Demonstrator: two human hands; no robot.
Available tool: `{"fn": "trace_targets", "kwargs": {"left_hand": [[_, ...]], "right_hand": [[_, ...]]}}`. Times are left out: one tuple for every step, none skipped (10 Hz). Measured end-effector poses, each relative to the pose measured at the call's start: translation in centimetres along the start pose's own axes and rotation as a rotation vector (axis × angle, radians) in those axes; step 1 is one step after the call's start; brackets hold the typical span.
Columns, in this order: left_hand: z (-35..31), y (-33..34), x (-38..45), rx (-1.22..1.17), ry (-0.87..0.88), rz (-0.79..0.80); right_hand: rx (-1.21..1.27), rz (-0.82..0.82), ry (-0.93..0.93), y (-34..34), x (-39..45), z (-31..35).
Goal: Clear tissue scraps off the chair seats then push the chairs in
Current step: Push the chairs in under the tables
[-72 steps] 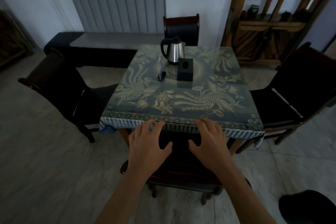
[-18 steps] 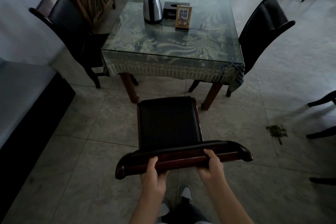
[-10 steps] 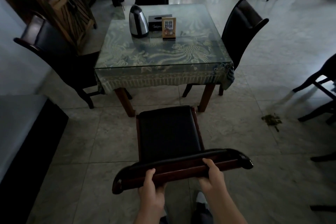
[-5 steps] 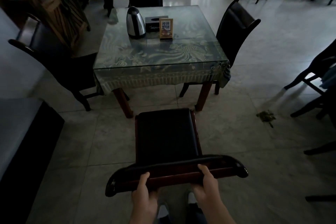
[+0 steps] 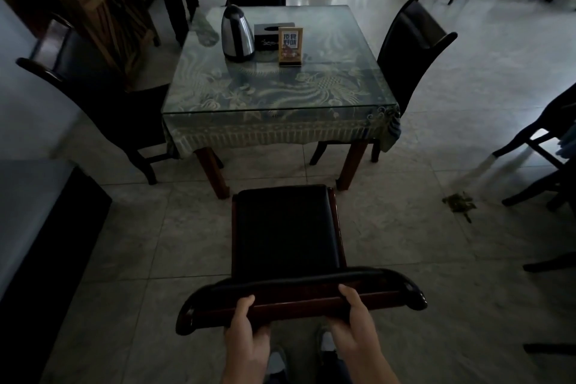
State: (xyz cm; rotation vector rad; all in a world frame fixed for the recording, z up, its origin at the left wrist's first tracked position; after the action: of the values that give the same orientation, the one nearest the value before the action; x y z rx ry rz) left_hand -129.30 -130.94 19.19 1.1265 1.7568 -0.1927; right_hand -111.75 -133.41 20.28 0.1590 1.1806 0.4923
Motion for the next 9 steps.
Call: {"fn": "trace_targets", "kwargs": {"left_hand": [[-0.7,0.6,-0.2,-0.142,-0.092,-0.095],[-2.0,1.4,-0.2,-0.147,-0.086,-0.085],[-2.8,1.1,0.8,-0.107,-0.091,-0.121],[-3.3,1.9,1.3,0.006,-0.032,-0.072],[-3.6,1.9,2.2,0.048,0.005,-0.081],[-4.8,2.8,2.8,0.030,-0.002,0.013],[-6.0,4.1,4.1,-0.054,-0.064,-0.061],[-6.8,5.4,5.0,-0.074,-0.090,-0.083],[-7.6,6.2,6.1,-0.099,-0.105,-0.096]], "right_hand": [[-0.019,-0.007,-0.003,0.2,0.5,-0.1],[-0.006,-0.010,-0.019,0.7,0.9,-0.6],[-0.002,0.002,-0.029,1.8,1.5,-0.9],[-0.010,0.000,-0.031,2.6,1.9,-0.8],[-0.019,0.005,-0.033,3.4,2.5,-0.5],[-0.020,0.002,-0.037,4.8,3.0,-0.5],[-0.011,-0.002,-0.072,6.3,3.5,-0.5],[-0.007,0.013,-0.108,7.5,4.1,-0.2],[-0.024,0.024,-0.127,9.0,4.6,0.3]]}}
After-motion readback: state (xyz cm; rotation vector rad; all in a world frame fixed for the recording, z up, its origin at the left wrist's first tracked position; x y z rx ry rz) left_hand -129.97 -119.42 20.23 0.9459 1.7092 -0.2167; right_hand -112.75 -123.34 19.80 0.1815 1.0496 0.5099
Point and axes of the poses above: each hand's wrist, its own x-axis towards the middle knuckle, its own y-axis out of the palm, z = x × y, the point moved 1 cm from there along x, towards the middle knuckle, and after that the axes turned 4 degrees about -y, right-handed, at the moved point
